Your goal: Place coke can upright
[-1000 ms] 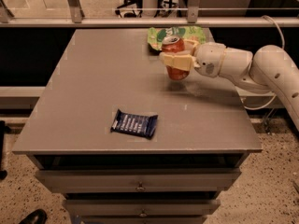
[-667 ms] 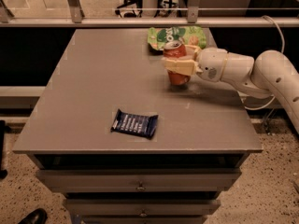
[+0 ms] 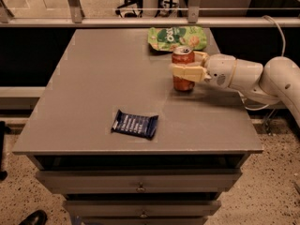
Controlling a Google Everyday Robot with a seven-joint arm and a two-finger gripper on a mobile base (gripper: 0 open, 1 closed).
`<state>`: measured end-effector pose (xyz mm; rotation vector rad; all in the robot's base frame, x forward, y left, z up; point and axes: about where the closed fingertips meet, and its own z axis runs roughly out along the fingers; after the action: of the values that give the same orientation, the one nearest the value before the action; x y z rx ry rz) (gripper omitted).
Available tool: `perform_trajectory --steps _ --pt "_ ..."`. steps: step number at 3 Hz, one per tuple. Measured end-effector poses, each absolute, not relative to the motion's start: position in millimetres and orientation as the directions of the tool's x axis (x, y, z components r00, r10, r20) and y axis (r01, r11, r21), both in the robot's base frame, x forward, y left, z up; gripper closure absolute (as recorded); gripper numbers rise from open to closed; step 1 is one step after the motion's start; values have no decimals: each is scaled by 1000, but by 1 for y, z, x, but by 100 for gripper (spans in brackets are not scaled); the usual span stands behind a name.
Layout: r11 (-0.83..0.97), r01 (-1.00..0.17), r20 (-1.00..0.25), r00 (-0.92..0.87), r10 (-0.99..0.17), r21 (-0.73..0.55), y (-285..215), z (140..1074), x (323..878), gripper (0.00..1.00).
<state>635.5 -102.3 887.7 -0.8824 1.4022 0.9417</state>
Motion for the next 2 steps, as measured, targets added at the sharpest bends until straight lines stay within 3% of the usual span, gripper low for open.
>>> perform_trajectory --steps 1,2 --pt "391 -919 -999 -44 14 46 -102 890 635 14" --pt "396 -917 -998 -57 3 53 -114 886 623 0"
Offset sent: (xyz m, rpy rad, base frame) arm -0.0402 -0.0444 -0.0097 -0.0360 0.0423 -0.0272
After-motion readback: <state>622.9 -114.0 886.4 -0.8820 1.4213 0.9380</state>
